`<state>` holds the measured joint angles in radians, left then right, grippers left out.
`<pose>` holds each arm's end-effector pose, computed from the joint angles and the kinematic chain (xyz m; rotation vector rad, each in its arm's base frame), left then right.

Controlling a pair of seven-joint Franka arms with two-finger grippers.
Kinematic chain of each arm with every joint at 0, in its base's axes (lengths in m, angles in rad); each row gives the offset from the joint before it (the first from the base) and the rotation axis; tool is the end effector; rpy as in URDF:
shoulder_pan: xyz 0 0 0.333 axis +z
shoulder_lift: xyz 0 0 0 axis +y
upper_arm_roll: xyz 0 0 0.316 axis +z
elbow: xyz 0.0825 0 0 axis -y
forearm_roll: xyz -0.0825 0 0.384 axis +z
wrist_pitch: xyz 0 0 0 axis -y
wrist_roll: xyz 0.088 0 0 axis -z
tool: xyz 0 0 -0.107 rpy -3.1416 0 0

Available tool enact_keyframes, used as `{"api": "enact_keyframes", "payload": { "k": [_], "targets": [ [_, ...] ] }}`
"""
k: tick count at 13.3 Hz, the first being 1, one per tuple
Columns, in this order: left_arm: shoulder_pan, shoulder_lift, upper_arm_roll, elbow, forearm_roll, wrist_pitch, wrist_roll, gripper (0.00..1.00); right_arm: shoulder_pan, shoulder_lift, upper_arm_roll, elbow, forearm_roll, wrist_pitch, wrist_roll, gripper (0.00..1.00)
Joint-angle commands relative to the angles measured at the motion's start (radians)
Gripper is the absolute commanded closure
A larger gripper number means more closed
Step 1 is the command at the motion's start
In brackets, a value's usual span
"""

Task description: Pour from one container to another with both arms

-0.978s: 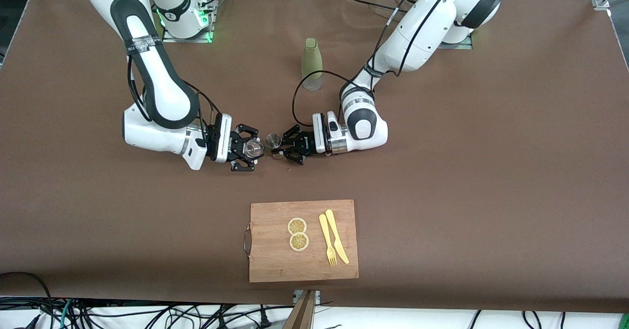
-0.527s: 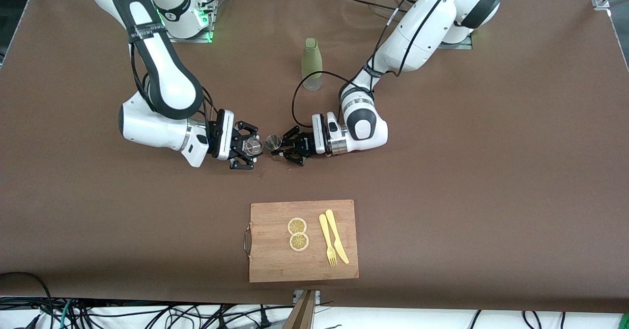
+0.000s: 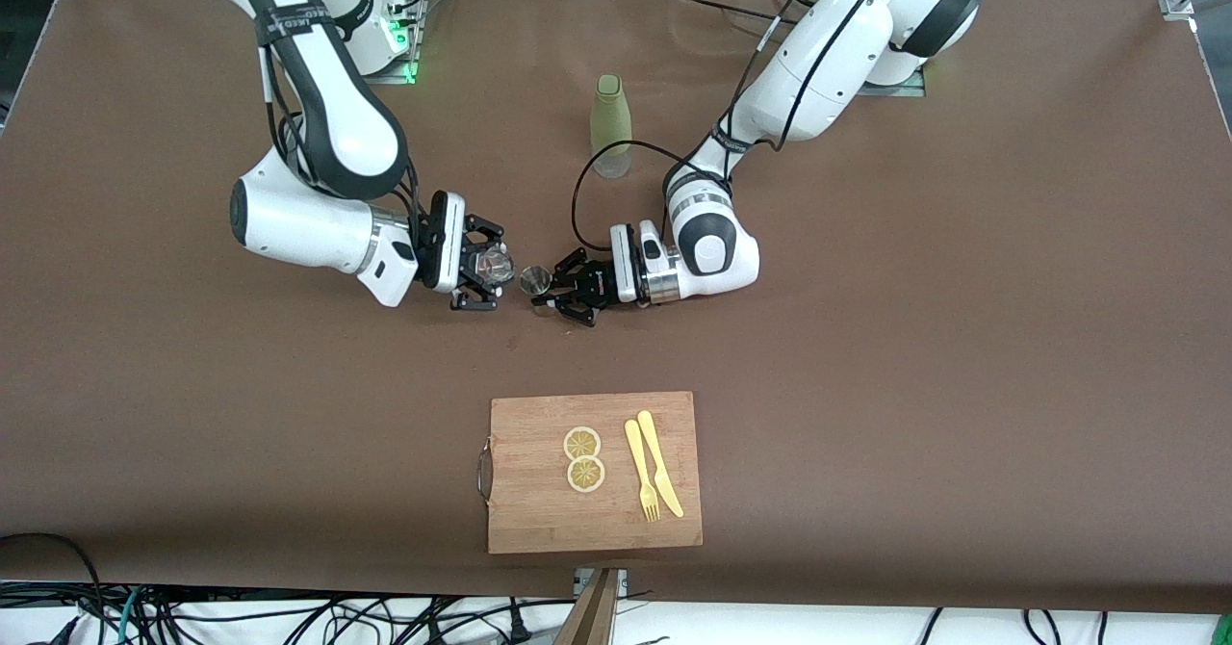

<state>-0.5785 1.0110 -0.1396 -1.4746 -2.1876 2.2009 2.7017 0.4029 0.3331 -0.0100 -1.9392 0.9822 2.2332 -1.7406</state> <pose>0.5292 -0.4767 0.0910 1.4118 -1.1950 1.2834 0.5633 0.2610 0.3197 -1.8257 -1.6738 -0.5704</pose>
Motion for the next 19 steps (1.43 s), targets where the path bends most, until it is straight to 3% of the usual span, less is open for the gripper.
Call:
{"api": "enact_keyframes", "payload": {
  "k": [1,11,19],
  "targets": [
    [-0.012,0.018,0.003,0.034,-0.037,0.020,0.041,1.00,0.008,-0.072,0.012,-0.063,-0.049,0.017,0.062,0.80],
    [-0.012,0.024,0.005,0.033,-0.035,0.030,0.041,1.00,0.022,-0.066,0.033,-0.017,-0.217,0.020,0.308,0.80],
    [-0.012,0.027,0.005,0.033,-0.035,0.031,0.043,1.00,0.042,-0.043,0.033,0.013,-0.217,0.020,0.404,0.80]
  ]
}}
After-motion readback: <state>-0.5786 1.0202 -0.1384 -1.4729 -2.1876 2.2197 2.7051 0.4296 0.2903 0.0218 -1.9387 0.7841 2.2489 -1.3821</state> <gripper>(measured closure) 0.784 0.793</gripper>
